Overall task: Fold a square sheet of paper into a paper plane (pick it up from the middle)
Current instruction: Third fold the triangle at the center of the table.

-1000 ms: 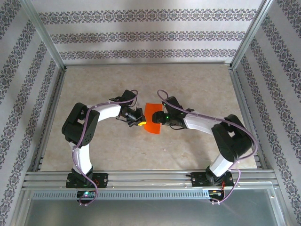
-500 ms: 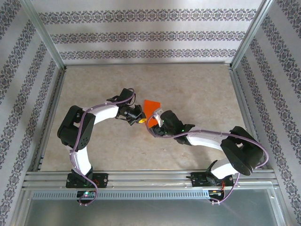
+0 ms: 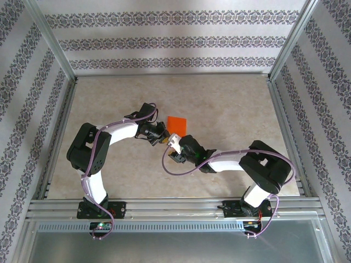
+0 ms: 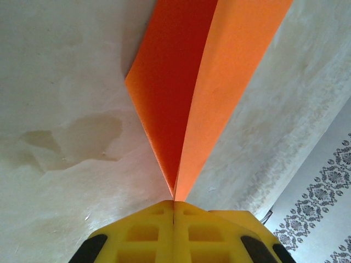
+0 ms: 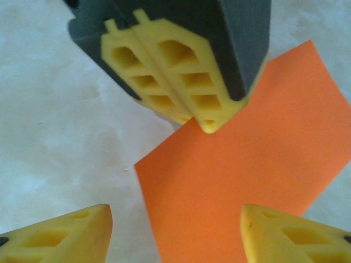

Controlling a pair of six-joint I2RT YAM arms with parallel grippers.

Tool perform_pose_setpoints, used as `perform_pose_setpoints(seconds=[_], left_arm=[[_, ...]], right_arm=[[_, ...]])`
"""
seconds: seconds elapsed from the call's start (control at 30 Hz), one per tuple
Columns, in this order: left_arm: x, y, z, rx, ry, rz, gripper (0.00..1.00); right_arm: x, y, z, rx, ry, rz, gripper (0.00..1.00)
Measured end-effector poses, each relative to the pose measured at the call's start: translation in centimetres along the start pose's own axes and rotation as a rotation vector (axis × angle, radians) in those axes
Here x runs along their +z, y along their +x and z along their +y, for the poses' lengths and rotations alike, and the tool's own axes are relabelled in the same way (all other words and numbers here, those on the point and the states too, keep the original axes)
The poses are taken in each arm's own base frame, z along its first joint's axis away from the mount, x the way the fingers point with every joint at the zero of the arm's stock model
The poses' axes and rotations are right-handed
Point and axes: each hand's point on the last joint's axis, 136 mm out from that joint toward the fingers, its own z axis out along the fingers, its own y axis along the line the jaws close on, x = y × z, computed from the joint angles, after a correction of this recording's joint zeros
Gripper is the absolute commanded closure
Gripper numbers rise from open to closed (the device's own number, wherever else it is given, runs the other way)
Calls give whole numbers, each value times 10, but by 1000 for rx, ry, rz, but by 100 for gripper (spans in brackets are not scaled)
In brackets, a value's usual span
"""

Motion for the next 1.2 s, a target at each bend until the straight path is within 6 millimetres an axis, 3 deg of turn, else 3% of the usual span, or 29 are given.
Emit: perform_pose_setpoints(seconds=[0.4,0.57,0.67,0.83,1.0,1.2], left_arm=[[1,0,1,-11,-1,-1,96],[0,-1,2,-11,-4,-7,85],[-1,-3,3,-10,-12,-22,70],[-25,-21,11,-12,-42,-100,57],[-59,-42,7,31,-21,-193,56],[-48,-31,-5,111,12,-144,63]], right_arm=[[6,-6,-4,-48,28,-34,69],[6,-8,-2,-47,19,-43,83],[6,-9,1,-46,4,-49,85],[3,-9,11,-38,-55,-58,87],[-7,-12,29,10,-174,-80,89],[-16,-10,55,99,-330,-77,94]])
